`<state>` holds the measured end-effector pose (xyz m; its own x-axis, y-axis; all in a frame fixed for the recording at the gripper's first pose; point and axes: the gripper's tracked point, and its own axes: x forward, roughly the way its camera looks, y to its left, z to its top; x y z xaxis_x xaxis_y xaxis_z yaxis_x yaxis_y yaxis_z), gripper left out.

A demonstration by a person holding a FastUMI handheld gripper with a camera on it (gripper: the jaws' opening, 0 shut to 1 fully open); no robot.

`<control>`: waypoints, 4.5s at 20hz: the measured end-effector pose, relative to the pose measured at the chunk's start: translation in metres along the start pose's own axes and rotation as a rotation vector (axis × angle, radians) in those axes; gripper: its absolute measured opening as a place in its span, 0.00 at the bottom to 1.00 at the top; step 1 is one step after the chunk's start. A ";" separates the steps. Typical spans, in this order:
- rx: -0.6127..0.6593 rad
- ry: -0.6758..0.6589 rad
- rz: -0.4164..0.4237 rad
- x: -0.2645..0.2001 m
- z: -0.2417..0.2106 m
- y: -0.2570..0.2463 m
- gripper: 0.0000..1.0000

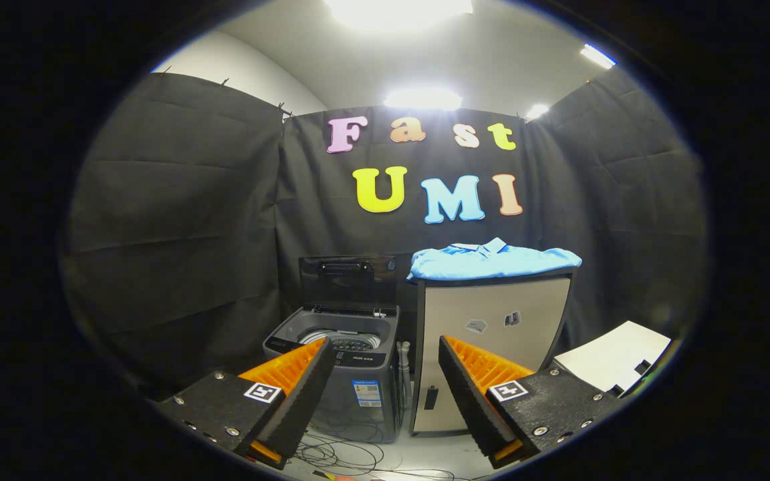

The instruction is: Put the clothes into the washing machine and then close the washing machine lid.

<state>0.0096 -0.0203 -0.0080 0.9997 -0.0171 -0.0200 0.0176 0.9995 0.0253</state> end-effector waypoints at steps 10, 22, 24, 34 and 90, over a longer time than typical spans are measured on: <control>-0.007 0.001 -0.004 0.002 0.003 -0.003 0.97; 0.017 -0.006 -0.023 -0.001 0.006 -0.002 0.97; 0.005 -0.006 -0.043 0.001 0.008 -0.004 0.97; -0.084 0.076 -0.315 0.017 0.037 -0.063 0.97; 0.065 0.354 -0.233 0.366 0.045 -0.268 0.30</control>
<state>0.3716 -0.2959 0.0232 0.9005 -0.2215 -0.3742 0.2550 0.9660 0.0421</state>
